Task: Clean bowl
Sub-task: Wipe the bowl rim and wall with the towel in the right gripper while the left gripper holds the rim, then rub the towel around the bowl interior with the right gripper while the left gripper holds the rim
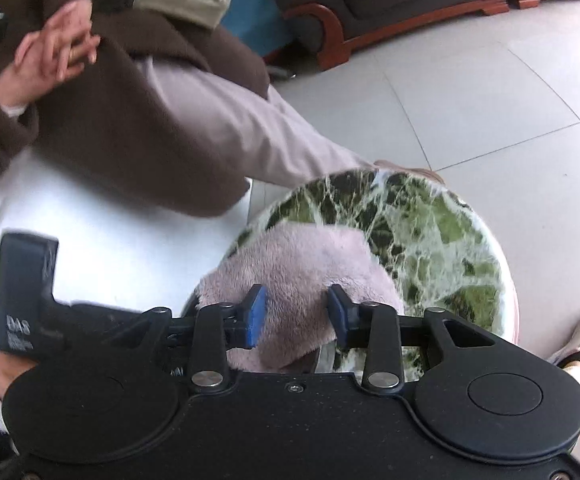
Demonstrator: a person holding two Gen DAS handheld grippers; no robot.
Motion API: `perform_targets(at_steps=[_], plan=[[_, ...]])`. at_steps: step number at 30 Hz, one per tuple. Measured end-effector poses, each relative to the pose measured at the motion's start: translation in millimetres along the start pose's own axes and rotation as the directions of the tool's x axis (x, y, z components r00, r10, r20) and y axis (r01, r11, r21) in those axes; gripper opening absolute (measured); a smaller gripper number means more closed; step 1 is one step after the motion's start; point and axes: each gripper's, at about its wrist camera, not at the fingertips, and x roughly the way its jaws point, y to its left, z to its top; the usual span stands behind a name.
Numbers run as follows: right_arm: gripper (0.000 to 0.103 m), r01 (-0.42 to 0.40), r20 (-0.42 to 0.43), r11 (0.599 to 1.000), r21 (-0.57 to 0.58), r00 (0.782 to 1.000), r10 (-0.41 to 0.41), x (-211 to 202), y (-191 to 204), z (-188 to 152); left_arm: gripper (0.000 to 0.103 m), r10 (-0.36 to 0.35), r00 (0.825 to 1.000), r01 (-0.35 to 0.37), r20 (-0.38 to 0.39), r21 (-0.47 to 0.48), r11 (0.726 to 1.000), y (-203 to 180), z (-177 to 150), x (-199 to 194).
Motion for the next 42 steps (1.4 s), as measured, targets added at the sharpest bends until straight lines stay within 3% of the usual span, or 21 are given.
perform_targets(at_steps=[4, 13, 19, 22, 26, 31, 38, 42], plan=[[0.013, 0.053, -0.004, 0.994, -0.101, 0.999, -0.053, -4, 11, -2, 0.031, 0.006, 1.0, -0.006, 0.002, 0.0, 1.0, -1, 1, 0], [0.009, 0.091, 0.033, 0.965, -0.246, 0.996, -0.085, -19, 34, -6, 0.03, 0.015, 1.0, -0.015, 0.006, 0.004, 1.0, -5, 1, -1], [0.009, 0.064, -0.002, 0.951, -0.304, 0.998, -0.068, -26, 49, -18, 0.031, 0.006, 1.0, -0.006, 0.006, -0.011, 1.0, -1, 0, -1], [0.01, 0.085, -0.026, 0.94, -0.33, 0.995, -0.099, -18, 52, -31, 0.03, 0.007, 1.0, -0.007, 0.005, -0.007, 1.0, -2, 1, -1], [0.015, 0.112, 0.008, 0.929, -0.352, 0.993, -0.116, -27, 60, -30, 0.03, -0.001, 1.0, 0.001, 0.005, -0.017, 1.0, 0, 0, 0], [0.025, 0.099, 0.089, 0.963, -0.25, 0.993, -0.079, -51, 50, -4, 0.03, -0.001, 1.0, 0.001, 0.009, -0.004, 1.0, -1, -1, 0], [0.026, 0.116, -0.031, 0.943, -0.312, 0.991, -0.132, 0, 35, 14, 0.031, 0.011, 1.0, -0.011, 0.007, 0.034, 0.999, -6, -1, 2], [0.027, 0.104, -0.04, 0.919, -0.379, 0.991, -0.129, 12, 39, 17, 0.032, 0.019, 1.0, -0.019, 0.006, 0.046, 0.999, -10, 0, 4]])
